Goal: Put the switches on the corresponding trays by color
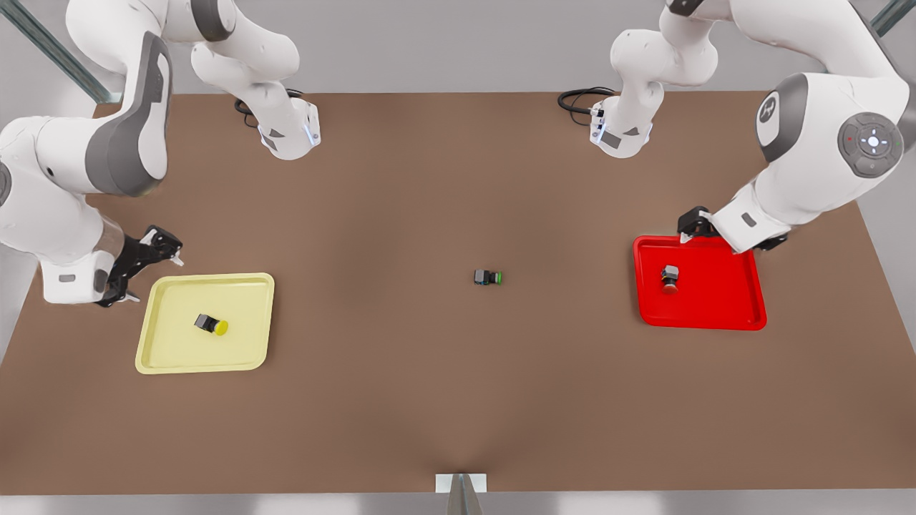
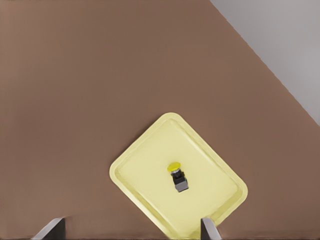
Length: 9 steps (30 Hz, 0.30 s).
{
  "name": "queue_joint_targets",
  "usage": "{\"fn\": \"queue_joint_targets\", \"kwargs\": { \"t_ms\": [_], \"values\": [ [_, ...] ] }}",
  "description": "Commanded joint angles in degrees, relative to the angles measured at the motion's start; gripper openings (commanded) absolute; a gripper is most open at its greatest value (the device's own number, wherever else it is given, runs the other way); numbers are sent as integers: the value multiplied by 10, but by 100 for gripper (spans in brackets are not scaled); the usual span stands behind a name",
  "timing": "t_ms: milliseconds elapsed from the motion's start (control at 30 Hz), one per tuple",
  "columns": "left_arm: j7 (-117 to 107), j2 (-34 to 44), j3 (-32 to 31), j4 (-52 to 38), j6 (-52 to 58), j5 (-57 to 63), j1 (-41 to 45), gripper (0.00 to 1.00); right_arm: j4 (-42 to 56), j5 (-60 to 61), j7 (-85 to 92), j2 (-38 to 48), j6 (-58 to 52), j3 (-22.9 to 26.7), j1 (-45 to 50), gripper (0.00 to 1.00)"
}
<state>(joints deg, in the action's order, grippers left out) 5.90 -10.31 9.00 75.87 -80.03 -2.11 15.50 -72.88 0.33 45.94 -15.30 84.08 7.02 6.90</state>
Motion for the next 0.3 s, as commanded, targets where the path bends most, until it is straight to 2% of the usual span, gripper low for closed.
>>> {"fn": "queue_joint_targets", "kwargs": {
  "t_ms": [0,267],
  "values": [
    [-59,1,-4,-1,65,7,-5,100,-12,-15,-487,8,-124,-21,-12,100],
    [-59,2,-3,-12,59,7,-4,100,-8,-29,-492,0,-123,-18,-5,100]
  ]
}}
